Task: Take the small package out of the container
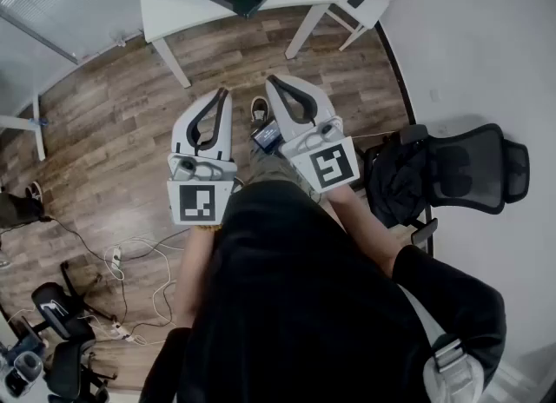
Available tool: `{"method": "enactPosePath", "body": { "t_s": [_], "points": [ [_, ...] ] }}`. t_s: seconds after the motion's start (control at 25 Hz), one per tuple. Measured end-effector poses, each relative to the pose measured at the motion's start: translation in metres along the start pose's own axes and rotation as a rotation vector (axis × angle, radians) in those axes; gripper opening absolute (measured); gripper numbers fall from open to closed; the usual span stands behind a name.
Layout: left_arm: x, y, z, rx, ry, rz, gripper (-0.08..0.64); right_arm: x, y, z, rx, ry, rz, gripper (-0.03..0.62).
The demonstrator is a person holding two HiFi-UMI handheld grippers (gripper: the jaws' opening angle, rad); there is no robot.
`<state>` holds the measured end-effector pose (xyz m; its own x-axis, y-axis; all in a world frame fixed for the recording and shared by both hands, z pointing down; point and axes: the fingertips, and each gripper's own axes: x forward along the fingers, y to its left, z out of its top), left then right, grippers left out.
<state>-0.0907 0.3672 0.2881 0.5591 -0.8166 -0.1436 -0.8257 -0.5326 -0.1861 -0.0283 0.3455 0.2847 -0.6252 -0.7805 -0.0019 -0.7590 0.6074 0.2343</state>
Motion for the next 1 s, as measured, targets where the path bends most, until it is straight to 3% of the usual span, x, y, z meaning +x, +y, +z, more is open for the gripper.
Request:
{"method": "enactPosePath", "body": {
  "t_s": [0.24,1.0],
  "points": [
    [0.016,-0.002,0.01,0.004,-0.023,0.002,0.003,0.001,-0.015,-0.007,0.076,-0.027,0.029,-0.003],
    [0.066,0.035,-0.02,-0.001,0.06,0.011,0.003,0.062,-0.066,-0.037,0.067,0.024,0.02,-0.002]
  ]
}}
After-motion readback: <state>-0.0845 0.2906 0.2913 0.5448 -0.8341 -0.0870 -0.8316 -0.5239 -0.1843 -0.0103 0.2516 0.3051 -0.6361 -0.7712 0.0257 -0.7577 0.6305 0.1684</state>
